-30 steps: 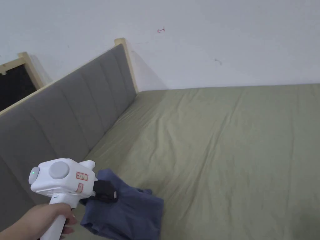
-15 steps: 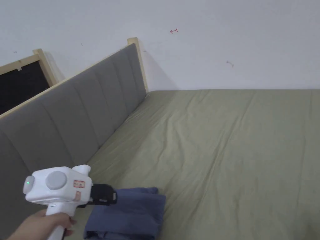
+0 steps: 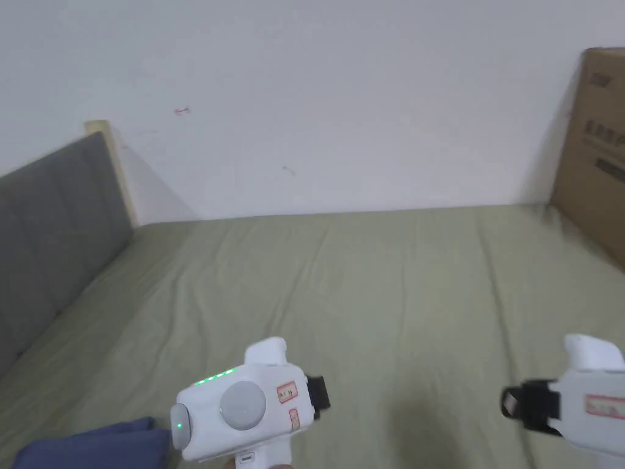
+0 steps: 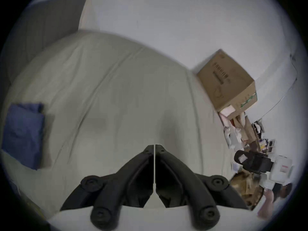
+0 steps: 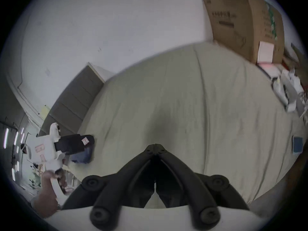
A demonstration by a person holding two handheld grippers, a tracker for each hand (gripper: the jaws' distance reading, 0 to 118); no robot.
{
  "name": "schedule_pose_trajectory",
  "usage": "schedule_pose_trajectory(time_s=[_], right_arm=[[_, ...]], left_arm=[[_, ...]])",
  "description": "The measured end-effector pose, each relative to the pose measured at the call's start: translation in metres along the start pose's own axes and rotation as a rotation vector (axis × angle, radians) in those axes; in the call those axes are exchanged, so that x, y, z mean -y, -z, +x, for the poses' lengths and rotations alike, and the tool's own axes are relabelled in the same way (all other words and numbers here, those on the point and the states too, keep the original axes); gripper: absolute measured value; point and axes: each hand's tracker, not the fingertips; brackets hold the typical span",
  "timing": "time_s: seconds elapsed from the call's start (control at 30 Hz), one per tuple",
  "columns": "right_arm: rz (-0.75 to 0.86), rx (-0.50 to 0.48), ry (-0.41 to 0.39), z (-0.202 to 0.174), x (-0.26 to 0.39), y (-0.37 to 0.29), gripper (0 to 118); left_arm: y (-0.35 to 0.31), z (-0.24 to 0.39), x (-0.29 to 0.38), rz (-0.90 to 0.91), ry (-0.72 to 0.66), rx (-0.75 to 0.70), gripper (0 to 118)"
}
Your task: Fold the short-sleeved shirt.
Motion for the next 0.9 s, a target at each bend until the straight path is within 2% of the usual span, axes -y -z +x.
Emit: schedule_pose_trajectory(time_s=[0.17,0.27,0.3,0.33,0.37,0.43,0.53,0.57,0.6,0.63,0.67,0.7,0.73,0.9], right_arm=[[0.365,0.077,-0.206,-0.02,-0.012,-0.042,0],[0.542,0.103,-0.274,-0.034,-0.003,-0.062,0],[0.576,0.135,-0.298,-0.038,0.0,-0.065,0],[0.616,0.225,-0.334,-0.048,0.006,-0.066,0],[0.64,0.27,-0.344,-0.052,0.009,-0.065,0],[0.656,0.223,-0.326,-0.051,0.015,-0.066,0],[0.652,0.274,-0.305,-0.059,0.019,-0.064,0],[0.657,0.317,-0.296,-0.06,0.021,-0.064,18],[0.659,0.327,-0.285,-0.061,0.021,-0.064,49],[0.654,0.321,-0.272,-0.059,0.02,-0.064,83],[0.658,0.32,-0.246,-0.055,0.021,-0.064,107],[0.669,0.324,-0.236,-0.053,0.022,-0.065,111],[0.673,0.321,-0.237,-0.052,0.021,-0.066,111],[0.64,0.315,-0.231,-0.047,0.01,-0.064,114]], left_arm=[[-0.072,0.061,0.003,0.491,0.241,-0.181,1],[-0.108,0.073,0.014,0.657,0.296,-0.284,1],[-0.112,0.076,0.014,0.688,0.316,-0.302,1],[-0.12,0.078,0.019,0.719,0.345,-0.314,1],[-0.127,0.08,0.024,0.738,0.374,-0.33,1],[-0.133,0.082,0.029,0.751,0.416,-0.355,1],[-0.144,0.081,0.04,0.747,0.391,-0.356,1],[-0.143,0.08,0.039,0.747,0.377,-0.344,2],[-0.145,0.079,0.04,0.744,0.367,-0.316,9],[-0.145,0.078,0.04,0.738,0.364,-0.313,30],[-0.143,0.079,0.039,0.723,0.371,-0.319,75],[-0.14,0.081,0.036,0.701,0.377,-0.321,97],[-0.14,0.081,0.037,0.701,0.379,-0.307,105],[-0.134,0.085,0.033,0.711,0.389,-0.28,109]])
